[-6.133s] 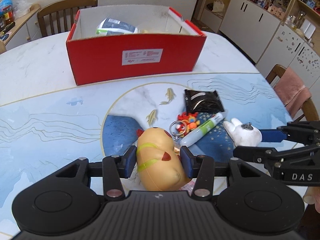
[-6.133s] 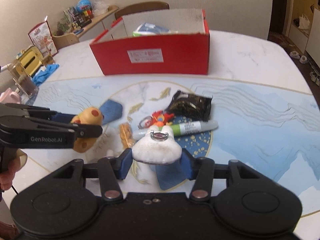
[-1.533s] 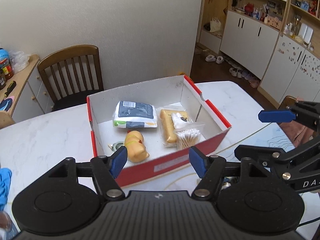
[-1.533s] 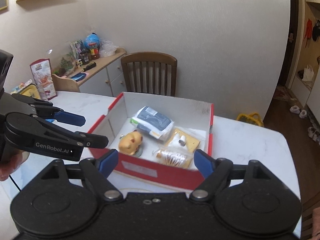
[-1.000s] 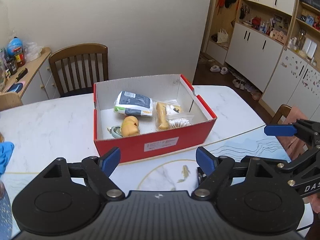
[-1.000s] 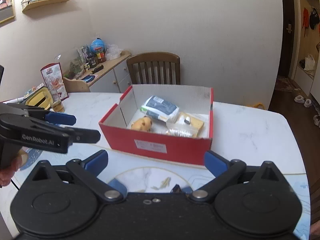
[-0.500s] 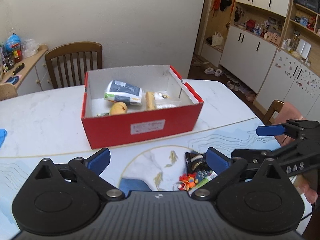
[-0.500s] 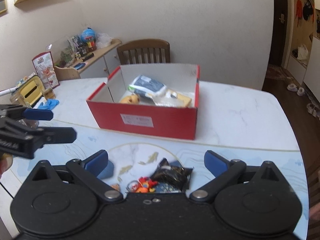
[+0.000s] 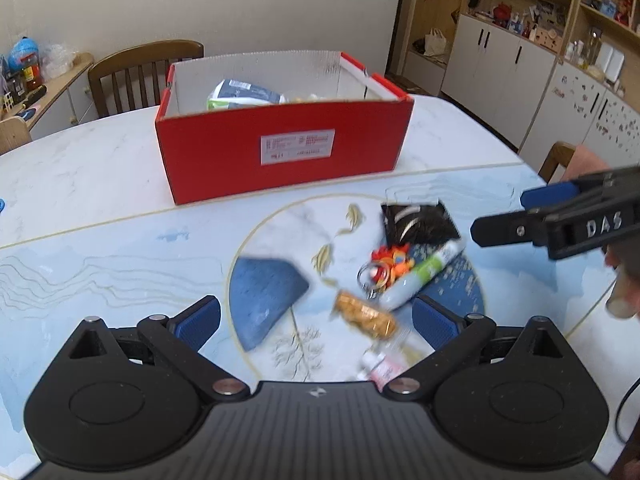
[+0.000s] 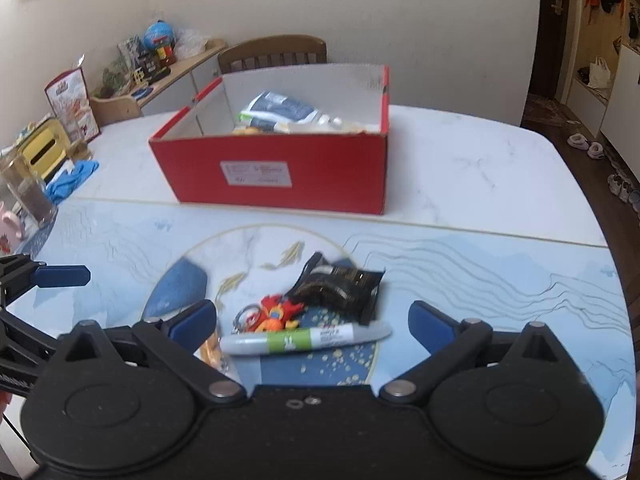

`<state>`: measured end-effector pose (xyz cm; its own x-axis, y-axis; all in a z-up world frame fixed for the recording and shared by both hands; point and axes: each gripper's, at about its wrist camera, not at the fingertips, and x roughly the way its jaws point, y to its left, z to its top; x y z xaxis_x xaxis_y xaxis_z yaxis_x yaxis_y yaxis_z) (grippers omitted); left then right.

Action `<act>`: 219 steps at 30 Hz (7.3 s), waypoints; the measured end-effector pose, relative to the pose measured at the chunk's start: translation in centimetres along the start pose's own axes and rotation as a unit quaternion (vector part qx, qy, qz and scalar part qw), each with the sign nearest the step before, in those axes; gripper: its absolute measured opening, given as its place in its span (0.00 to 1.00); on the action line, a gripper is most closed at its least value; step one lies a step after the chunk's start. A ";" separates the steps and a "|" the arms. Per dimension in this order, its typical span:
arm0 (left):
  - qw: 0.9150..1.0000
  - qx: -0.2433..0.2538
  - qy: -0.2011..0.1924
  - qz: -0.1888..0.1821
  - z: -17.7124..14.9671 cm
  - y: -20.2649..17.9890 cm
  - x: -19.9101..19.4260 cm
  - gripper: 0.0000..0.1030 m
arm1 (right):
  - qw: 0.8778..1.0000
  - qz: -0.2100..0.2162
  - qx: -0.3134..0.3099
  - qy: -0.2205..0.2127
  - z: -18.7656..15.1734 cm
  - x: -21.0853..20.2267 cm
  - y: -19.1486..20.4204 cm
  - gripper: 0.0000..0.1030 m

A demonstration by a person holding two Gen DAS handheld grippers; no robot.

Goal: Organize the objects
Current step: 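Move both tools back toward the tin lid and pink tube, then grasp the round tin lid with the left tool while the right grasps the pink tube, then carry the tin lid and pink tube with both tools over the red box, then open both tools to release the tin lid and pink tube in the box, then move both tools back toward the marker and bagged snack on the mat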

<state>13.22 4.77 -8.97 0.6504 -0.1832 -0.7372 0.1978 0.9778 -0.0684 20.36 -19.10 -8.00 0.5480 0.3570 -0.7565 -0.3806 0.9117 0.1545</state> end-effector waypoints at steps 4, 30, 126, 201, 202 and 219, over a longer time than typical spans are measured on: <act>1.000 0.015 0.007 0.003 -2.0 -0.2 0.6 1.00 | 1.000 0.006 -0.011 0.009 -1.1 0.4 1.2 0.99; 0.997 0.073 0.004 0.017 -8.0 -2.5 2.2 0.87 | 0.993 0.051 -0.030 0.102 -6.6 3.9 8.5 0.77; 0.992 0.110 -0.053 -0.041 22.2 9.1 7.7 0.37 | 0.998 -0.009 0.009 -0.060 16.0 5.9 5.9 0.29; 0.995 0.088 -0.031 -0.026 21.0 6.0 5.9 0.57 | 0.999 -0.010 0.000 -0.035 14.7 4.6 4.7 0.34; 0.995 0.084 -0.035 -0.030 20.8 5.8 5.3 0.57 | 0.999 -0.008 -0.001 -0.039 14.6 4.1 4.7 0.34; 0.995 0.057 -0.077 -0.032 16.1 1.4 -2.8 0.62 | 0.995 0.024 -0.018 -0.094 10.6 -3.6 3.9 0.50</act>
<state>23.48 4.99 3.78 0.7362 -0.2671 -0.6219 0.3196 0.9471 -0.0285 24.81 -14.61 2.05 0.6567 0.4348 -0.6162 -0.4346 0.8859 0.1620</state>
